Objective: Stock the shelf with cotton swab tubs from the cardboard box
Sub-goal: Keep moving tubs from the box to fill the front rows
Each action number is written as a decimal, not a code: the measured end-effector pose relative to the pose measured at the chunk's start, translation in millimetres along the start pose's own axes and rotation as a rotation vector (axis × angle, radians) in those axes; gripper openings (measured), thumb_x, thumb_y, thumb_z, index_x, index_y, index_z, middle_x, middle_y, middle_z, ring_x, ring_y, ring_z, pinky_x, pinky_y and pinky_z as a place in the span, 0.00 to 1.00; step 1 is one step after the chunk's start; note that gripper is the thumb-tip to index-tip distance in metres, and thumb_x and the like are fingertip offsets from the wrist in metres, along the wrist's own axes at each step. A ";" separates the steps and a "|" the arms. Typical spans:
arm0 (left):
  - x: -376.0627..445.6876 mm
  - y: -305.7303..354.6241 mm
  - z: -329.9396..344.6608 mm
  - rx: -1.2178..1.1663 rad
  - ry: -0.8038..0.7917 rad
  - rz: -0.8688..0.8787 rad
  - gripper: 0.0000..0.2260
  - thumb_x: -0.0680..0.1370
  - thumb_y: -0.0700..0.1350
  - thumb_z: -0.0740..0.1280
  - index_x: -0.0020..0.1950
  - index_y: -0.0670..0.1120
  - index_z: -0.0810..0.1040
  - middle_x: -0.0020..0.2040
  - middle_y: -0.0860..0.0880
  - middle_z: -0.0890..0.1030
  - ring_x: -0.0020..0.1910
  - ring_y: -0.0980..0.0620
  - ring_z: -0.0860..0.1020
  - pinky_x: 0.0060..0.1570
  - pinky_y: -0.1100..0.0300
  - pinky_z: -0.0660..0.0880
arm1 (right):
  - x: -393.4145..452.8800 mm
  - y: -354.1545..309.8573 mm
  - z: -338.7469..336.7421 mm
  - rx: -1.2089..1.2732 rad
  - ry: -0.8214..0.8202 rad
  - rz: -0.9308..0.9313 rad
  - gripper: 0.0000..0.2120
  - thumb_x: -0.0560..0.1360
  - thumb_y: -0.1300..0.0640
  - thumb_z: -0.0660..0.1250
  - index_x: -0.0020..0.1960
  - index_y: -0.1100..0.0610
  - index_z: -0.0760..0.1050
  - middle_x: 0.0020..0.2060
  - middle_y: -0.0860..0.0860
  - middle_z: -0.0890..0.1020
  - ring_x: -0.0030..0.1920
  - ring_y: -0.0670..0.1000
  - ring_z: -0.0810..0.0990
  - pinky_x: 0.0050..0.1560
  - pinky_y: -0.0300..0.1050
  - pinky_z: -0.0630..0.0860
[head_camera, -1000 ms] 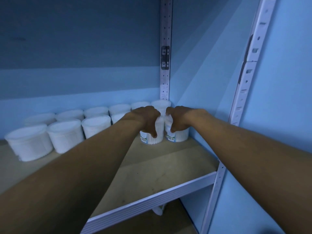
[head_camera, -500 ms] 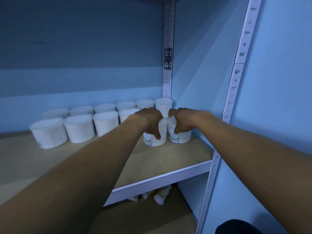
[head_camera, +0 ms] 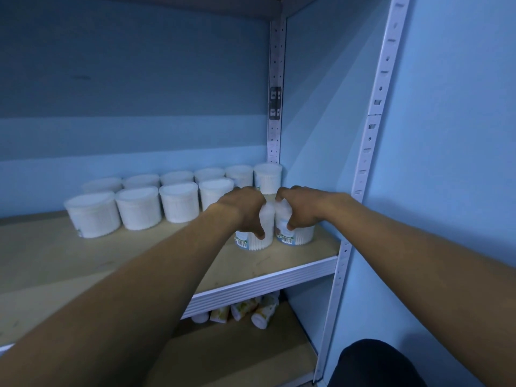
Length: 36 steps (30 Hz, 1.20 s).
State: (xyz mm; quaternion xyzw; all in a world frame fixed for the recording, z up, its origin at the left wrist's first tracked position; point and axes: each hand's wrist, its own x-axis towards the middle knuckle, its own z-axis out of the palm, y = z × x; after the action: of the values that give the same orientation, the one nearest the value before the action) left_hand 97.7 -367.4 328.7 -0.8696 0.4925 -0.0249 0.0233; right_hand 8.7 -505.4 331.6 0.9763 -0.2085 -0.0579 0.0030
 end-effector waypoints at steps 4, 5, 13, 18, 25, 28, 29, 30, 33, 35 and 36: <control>-5.0 2.8 -8.9 0.015 -0.081 0.008 0.36 0.68 0.59 0.77 0.72 0.48 0.71 0.67 0.47 0.76 0.63 0.47 0.76 0.60 0.54 0.76 | -7.4 1.6 -5.5 0.016 -0.010 -0.001 0.43 0.71 0.45 0.76 0.78 0.49 0.58 0.71 0.53 0.70 0.67 0.57 0.73 0.63 0.53 0.74; -6.4 2.3 -12.8 0.009 -0.099 0.009 0.38 0.69 0.59 0.76 0.75 0.49 0.68 0.69 0.48 0.74 0.66 0.47 0.74 0.62 0.54 0.75 | -8.2 1.2 -6.7 0.015 -0.002 0.001 0.43 0.70 0.43 0.76 0.78 0.49 0.58 0.71 0.53 0.70 0.67 0.57 0.72 0.63 0.53 0.74; -5.4 -11.8 -25.6 0.036 -0.211 -0.002 0.47 0.69 0.55 0.78 0.81 0.53 0.55 0.78 0.52 0.63 0.75 0.49 0.65 0.70 0.56 0.66 | -3.3 -9.2 -15.1 -0.024 0.032 0.116 0.40 0.70 0.34 0.72 0.75 0.48 0.64 0.69 0.54 0.72 0.67 0.57 0.73 0.64 0.54 0.74; -8.1 -16.0 -20.9 0.032 -0.191 0.028 0.42 0.73 0.49 0.75 0.81 0.54 0.55 0.78 0.51 0.63 0.74 0.48 0.66 0.66 0.58 0.66 | -1.2 -8.2 -19.8 -0.046 -0.027 0.109 0.35 0.73 0.36 0.70 0.75 0.48 0.66 0.71 0.51 0.72 0.68 0.55 0.72 0.66 0.54 0.72; -12.1 -6.9 -23.7 -0.004 -0.126 0.019 0.41 0.69 0.58 0.76 0.78 0.53 0.64 0.74 0.51 0.69 0.70 0.49 0.70 0.62 0.58 0.69 | -4.3 -2.3 -31.0 -0.064 -0.095 0.066 0.37 0.71 0.41 0.75 0.76 0.44 0.63 0.73 0.49 0.68 0.69 0.55 0.71 0.66 0.52 0.71; -13.9 -2.2 -21.8 -0.022 -0.091 -0.004 0.41 0.67 0.62 0.76 0.76 0.52 0.66 0.73 0.51 0.70 0.69 0.49 0.71 0.59 0.59 0.70 | -7.8 0.5 -32.5 -0.027 -0.121 0.059 0.36 0.70 0.45 0.77 0.74 0.42 0.64 0.72 0.49 0.69 0.66 0.55 0.72 0.65 0.52 0.72; -14.3 -1.0 -20.5 -0.027 -0.083 -0.013 0.41 0.67 0.62 0.76 0.75 0.51 0.67 0.72 0.51 0.71 0.68 0.49 0.72 0.57 0.59 0.70 | -9.1 1.4 -33.0 -0.019 -0.130 0.053 0.36 0.70 0.46 0.77 0.73 0.41 0.65 0.71 0.49 0.70 0.65 0.55 0.72 0.65 0.52 0.72; -14.7 0.2 -19.3 -0.031 -0.077 -0.021 0.41 0.66 0.63 0.76 0.75 0.51 0.68 0.71 0.50 0.73 0.66 0.49 0.73 0.55 0.59 0.70 | -10.1 2.6 -33.3 -0.015 -0.138 0.050 0.36 0.69 0.46 0.77 0.73 0.41 0.64 0.70 0.49 0.70 0.65 0.55 0.73 0.65 0.52 0.73; -15.9 2.3 -18.0 -0.034 -0.089 -0.041 0.42 0.65 0.65 0.76 0.74 0.51 0.67 0.70 0.49 0.74 0.65 0.48 0.74 0.55 0.57 0.73 | -15.1 5.2 -36.5 -0.016 -0.149 0.034 0.39 0.69 0.45 0.78 0.75 0.41 0.63 0.71 0.49 0.70 0.66 0.55 0.72 0.67 0.50 0.71; -16.0 3.3 -21.6 -0.038 -0.117 -0.050 0.46 0.65 0.66 0.75 0.77 0.50 0.63 0.73 0.49 0.70 0.69 0.47 0.71 0.61 0.54 0.72 | -17.9 6.1 -40.0 -0.018 -0.138 0.033 0.41 0.69 0.41 0.77 0.77 0.42 0.61 0.74 0.49 0.67 0.70 0.55 0.70 0.68 0.50 0.69; -15.6 3.6 -24.1 -0.047 -0.131 -0.053 0.47 0.66 0.67 0.75 0.78 0.50 0.60 0.75 0.49 0.68 0.71 0.47 0.69 0.65 0.53 0.70 | -18.7 6.6 -41.4 -0.013 -0.129 0.039 0.42 0.69 0.40 0.76 0.78 0.43 0.60 0.75 0.49 0.66 0.71 0.55 0.69 0.69 0.50 0.69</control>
State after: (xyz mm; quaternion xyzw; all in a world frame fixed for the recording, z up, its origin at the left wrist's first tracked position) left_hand 85.0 -356.2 352.2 -0.8825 0.4670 0.0431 0.0344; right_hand -6.3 -504.6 375.0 0.9663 -0.2268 -0.1221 -0.0029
